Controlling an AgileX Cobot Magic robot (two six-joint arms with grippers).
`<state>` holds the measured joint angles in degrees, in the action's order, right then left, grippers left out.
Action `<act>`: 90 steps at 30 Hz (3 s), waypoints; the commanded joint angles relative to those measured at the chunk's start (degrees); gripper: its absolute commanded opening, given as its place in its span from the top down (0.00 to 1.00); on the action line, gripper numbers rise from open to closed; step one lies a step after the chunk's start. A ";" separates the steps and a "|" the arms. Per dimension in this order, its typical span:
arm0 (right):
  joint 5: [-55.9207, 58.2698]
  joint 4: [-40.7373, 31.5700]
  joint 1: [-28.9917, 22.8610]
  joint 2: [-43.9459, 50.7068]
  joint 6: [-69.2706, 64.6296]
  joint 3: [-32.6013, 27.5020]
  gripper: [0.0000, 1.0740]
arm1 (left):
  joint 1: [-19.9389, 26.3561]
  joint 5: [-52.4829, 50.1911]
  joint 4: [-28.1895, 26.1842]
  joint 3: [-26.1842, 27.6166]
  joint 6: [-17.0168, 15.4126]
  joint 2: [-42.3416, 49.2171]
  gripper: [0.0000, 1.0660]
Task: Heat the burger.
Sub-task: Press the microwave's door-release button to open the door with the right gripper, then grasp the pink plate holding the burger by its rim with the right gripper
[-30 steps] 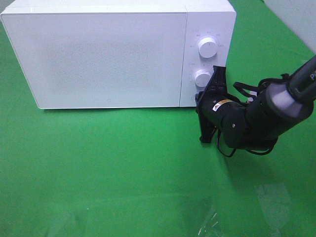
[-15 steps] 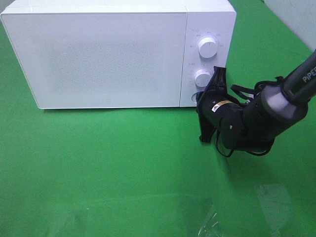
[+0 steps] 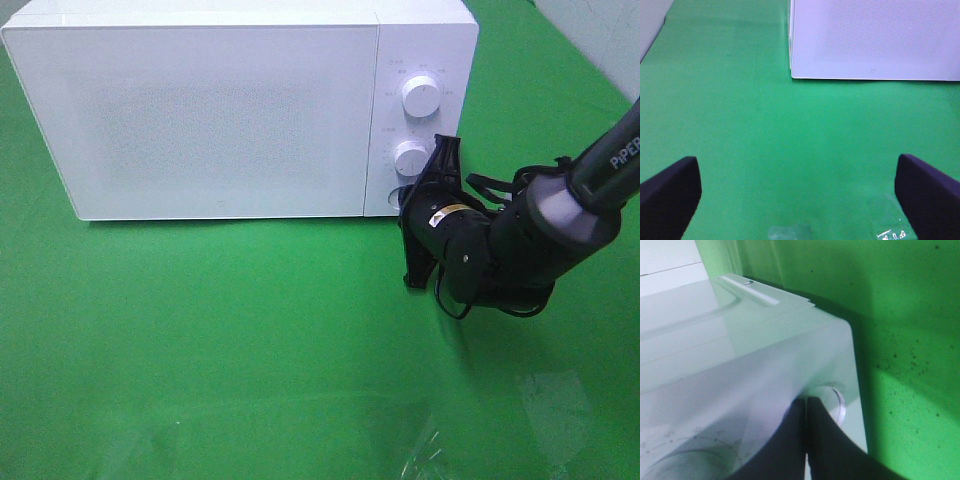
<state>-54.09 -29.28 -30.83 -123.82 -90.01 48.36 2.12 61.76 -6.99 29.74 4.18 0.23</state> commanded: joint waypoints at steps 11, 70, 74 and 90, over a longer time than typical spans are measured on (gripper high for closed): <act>-10.08 -3.09 0.69 -2.75 3.32 4.58 1.00 | 0.23 -0.52 -0.29 -0.17 -0.29 0.97 0.09; 19.37 2.86 1.20 13.64 17.88 -5.73 1.00 | 0.23 -0.52 -0.29 -0.17 -0.29 0.97 0.09; 28.93 3.72 1.20 18.79 31.46 -5.96 1.00 | 0.23 -0.52 -0.29 -0.17 -0.29 0.97 0.09; 55.46 7.10 1.20 28.25 67.04 -2.98 1.00 | 0.23 -0.52 -0.29 -0.17 -0.29 0.97 0.09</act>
<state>-0.74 -23.32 -29.85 -96.31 -25.32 44.98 2.12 61.71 -6.99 29.74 4.18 0.23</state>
